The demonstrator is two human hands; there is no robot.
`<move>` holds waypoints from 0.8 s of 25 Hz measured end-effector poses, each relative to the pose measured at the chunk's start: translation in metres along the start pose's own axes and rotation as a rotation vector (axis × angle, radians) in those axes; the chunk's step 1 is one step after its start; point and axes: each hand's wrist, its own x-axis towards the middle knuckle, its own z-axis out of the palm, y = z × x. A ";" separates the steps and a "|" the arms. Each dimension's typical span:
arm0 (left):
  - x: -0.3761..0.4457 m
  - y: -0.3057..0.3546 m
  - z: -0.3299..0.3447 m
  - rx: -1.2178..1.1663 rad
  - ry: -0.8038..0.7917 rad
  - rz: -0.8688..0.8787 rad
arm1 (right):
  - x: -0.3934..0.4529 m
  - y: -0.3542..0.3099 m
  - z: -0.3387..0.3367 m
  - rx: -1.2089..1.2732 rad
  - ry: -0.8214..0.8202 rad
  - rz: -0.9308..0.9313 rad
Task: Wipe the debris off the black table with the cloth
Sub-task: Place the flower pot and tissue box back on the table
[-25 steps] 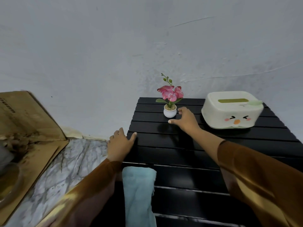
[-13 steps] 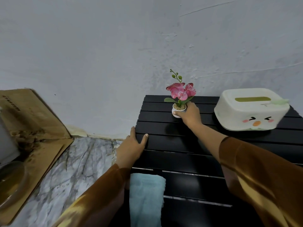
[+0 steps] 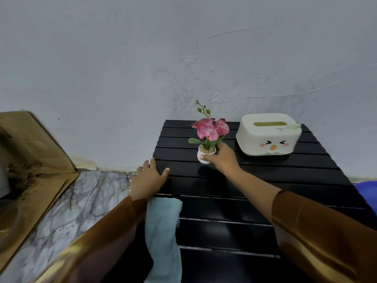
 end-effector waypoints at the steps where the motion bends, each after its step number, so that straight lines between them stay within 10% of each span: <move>1: -0.010 0.003 -0.002 0.020 0.007 0.015 | -0.009 -0.001 -0.002 -0.006 -0.007 -0.003; 20: -0.109 -0.005 0.018 0.078 0.038 0.144 | -0.083 0.020 -0.002 -0.036 -0.005 0.063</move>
